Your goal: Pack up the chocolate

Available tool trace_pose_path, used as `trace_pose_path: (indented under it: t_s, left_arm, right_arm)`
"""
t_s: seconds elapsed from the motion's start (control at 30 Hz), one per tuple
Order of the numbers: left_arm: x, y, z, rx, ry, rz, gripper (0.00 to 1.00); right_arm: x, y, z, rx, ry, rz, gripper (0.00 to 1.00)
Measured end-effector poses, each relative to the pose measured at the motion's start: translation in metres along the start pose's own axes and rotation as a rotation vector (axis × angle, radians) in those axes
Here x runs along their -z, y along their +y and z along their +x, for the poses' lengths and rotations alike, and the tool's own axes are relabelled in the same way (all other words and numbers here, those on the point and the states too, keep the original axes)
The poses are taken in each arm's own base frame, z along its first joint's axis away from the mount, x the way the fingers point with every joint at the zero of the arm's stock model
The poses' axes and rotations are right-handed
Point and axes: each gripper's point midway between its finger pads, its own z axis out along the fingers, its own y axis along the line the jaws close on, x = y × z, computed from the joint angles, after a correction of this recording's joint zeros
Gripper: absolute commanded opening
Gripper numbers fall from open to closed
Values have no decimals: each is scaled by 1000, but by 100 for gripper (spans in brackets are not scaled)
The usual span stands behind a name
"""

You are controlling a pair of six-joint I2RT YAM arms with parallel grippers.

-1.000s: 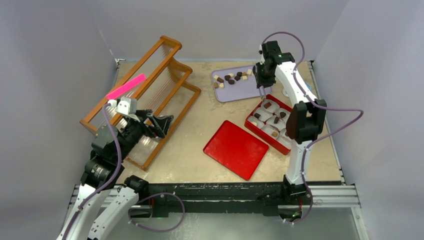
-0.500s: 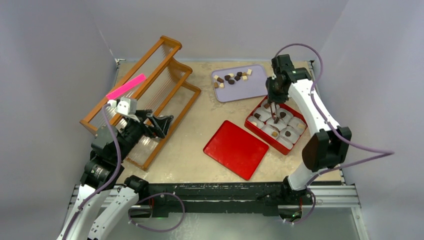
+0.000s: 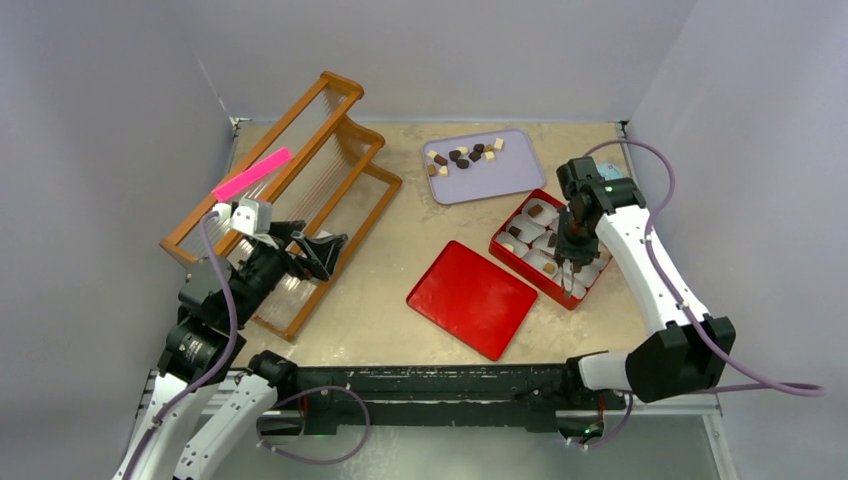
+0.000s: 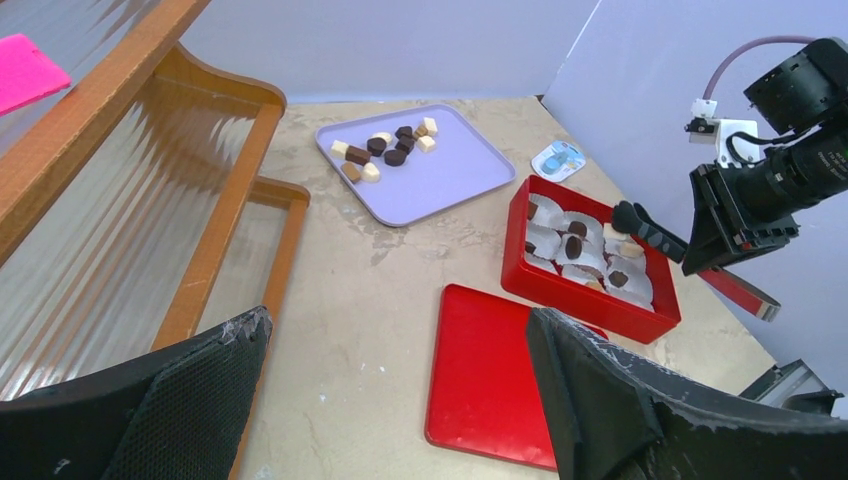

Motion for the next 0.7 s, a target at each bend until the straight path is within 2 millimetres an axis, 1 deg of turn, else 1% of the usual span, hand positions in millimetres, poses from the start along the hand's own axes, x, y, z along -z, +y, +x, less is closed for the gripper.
trace_pose_path:
  t_s: [0.17, 0.3, 0.7]
  left_arm:
    - [0, -3, 1, 0, 3, 11, 98]
    - [1, -3, 0, 0, 0, 13, 98]
    - [2, -5, 0, -1, -2, 19, 98]
  right_arm:
    - [0, -8, 27, -37, 70, 26, 19]
    - [1, -14, 44, -56, 104, 40, 19]
    - [1, -23, 82, -106, 155, 43, 21]
